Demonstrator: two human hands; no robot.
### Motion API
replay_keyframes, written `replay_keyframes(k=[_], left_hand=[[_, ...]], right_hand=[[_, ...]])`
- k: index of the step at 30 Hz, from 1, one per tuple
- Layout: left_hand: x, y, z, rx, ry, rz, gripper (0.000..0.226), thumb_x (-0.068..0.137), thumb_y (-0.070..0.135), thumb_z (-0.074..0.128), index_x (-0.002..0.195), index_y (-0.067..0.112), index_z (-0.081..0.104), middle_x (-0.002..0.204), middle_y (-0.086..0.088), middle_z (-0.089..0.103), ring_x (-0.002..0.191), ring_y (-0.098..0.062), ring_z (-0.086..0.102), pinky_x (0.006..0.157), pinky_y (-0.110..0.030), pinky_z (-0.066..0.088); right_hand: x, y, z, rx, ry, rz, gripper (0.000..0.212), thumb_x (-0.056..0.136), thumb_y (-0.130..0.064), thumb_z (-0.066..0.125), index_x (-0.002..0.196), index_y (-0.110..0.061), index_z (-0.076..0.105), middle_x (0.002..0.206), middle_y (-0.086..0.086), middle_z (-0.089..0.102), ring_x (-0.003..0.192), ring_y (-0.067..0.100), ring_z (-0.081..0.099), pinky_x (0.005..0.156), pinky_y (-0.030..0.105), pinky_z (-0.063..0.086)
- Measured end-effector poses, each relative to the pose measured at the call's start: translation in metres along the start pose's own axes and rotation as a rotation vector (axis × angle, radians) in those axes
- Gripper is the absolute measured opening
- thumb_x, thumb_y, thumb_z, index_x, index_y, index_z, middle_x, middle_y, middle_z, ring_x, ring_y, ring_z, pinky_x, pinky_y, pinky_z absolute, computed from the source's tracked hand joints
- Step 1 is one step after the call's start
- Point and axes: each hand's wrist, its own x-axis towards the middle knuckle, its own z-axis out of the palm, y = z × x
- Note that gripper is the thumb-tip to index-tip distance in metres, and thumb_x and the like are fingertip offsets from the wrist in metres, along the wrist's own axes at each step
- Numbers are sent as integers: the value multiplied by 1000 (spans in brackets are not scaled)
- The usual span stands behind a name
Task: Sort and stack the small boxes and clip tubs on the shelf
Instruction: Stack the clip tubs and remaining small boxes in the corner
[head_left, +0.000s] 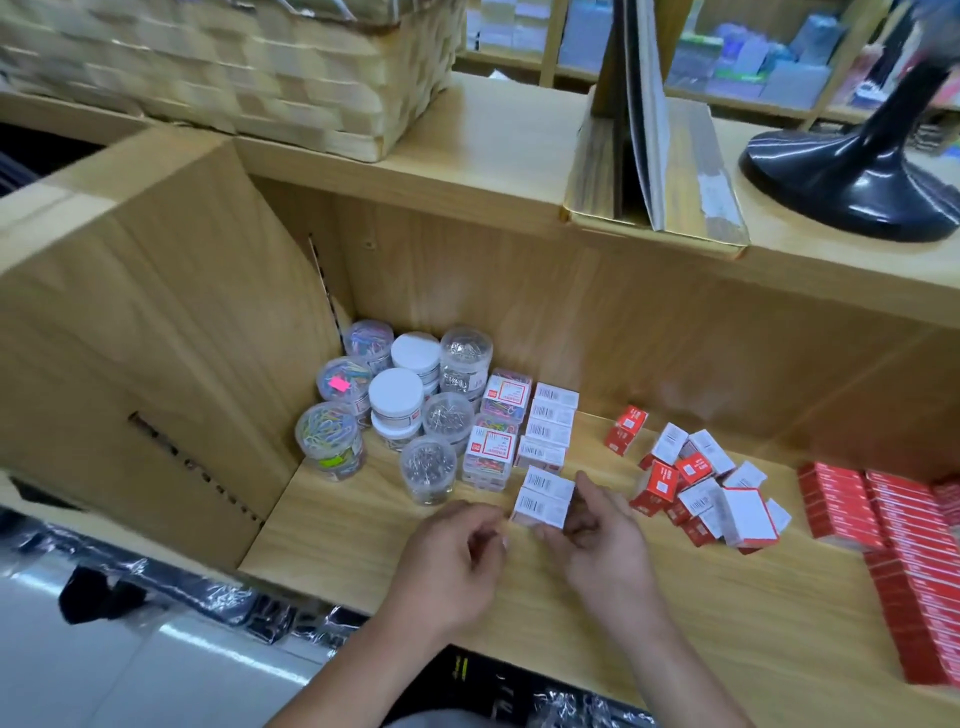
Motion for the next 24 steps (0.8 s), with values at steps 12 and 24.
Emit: replay_keyframes(k=[12, 24], left_hand=[[-5, 12, -3, 178, -1, 108, 43, 86, 31, 64, 128, 39, 57, 85, 13, 52, 74, -2, 55, 70, -25, 49], [-6, 15, -6, 276, -51, 148, 53, 85, 36, 63, 136, 40, 51, 91, 14, 53, 84, -10, 59, 68, -32, 53]], right_hand=[[2, 0, 14, -111, -2, -81, 55, 83, -14, 80, 127, -37, 58, 96, 1, 47, 76, 7, 57, 73, 4, 43], [6, -3, 6, -184, -73, -156, 47, 86, -15, 77, 125, -35, 61, 90, 1, 46, 74, 3, 55, 69, 5, 42]])
